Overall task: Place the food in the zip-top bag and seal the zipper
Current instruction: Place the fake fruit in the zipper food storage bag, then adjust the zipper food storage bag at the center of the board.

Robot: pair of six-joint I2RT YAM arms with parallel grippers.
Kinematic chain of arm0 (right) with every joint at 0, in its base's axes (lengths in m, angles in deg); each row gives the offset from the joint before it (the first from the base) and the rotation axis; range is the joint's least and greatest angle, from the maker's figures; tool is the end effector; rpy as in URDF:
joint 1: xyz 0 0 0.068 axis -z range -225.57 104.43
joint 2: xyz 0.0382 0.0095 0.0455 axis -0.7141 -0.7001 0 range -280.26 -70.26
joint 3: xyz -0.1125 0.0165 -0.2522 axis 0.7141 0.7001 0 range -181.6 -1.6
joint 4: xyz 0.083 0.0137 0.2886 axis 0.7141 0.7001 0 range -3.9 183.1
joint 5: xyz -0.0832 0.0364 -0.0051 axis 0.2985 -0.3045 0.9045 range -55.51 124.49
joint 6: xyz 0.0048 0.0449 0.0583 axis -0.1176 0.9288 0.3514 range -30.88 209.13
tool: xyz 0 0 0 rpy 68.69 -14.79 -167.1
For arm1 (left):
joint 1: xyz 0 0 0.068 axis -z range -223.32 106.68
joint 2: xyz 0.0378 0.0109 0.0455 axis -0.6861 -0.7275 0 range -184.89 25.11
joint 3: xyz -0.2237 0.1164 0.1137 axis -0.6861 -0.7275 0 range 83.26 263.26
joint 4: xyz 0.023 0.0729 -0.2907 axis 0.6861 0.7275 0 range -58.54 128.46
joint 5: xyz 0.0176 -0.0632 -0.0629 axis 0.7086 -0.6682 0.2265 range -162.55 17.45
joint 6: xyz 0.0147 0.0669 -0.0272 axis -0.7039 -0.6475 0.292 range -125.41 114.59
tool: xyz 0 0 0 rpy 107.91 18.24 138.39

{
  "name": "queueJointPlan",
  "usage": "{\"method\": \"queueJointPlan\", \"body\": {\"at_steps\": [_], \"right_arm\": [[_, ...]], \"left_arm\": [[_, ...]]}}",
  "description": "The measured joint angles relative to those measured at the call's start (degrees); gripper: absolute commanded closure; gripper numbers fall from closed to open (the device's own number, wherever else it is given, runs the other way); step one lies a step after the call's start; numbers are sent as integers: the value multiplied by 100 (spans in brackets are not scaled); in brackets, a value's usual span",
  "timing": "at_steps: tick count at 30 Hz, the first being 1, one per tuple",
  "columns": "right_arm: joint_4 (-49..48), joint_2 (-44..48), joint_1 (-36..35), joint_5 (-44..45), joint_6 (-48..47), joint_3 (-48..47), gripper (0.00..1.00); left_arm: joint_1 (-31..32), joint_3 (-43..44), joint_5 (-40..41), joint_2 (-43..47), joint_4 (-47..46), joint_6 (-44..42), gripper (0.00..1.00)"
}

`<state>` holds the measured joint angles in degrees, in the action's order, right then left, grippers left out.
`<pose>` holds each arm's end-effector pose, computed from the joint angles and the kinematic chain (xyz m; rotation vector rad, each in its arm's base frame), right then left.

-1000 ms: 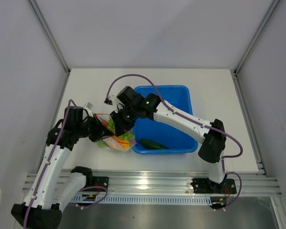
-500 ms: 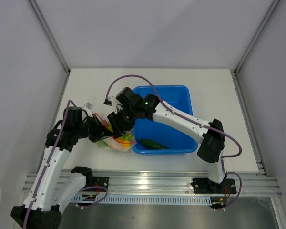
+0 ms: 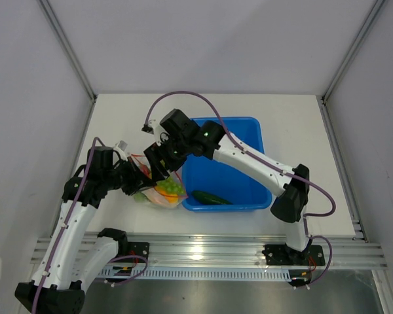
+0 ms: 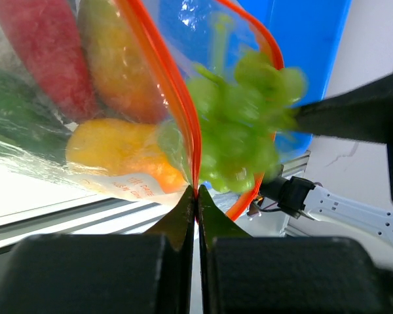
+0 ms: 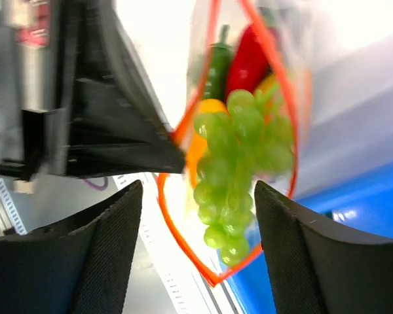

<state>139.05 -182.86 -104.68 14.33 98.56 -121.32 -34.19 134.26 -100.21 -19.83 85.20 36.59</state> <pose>0.2341 0.4328 0.3613 -1.2285 2.2197 0.9500 0.1883 -0.0593 0.2977 -0.4796 2.4697 -0.9745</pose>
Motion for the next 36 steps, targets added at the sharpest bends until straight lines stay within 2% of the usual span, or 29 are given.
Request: {"method": "queueJointPlan", "body": {"at_steps": [8, 15, 25, 28, 29, 33, 36], "right_arm": [[42, 131, 433, 229, 107, 271, 39], [9, 326, 640, 299, 149, 507, 55], [-264, 450, 645, 116, 236, 1113, 72], [-442, 450, 634, 55, 249, 1401, 88], [-483, 448, 629, 42, 249, 1493, 100], [-444, 409, 586, 96, 238, 1497, 100], [-66, 232, 444, 348, 114, 807, 100]], "left_arm": [[0, 0, 0, -7, 9, -2, 99], [0, 2, 0, -7, 44, -4, 99], [0, 2, 0, -59, 46, -4, 99], [0, 2, 0, -57, 48, -4, 100], [0, 2, 0, -57, 48, -4, 99], [0, 39, 28, -39, 122, -15, 99], [0, 380, 173, 0, 468, -52, 100]]}}
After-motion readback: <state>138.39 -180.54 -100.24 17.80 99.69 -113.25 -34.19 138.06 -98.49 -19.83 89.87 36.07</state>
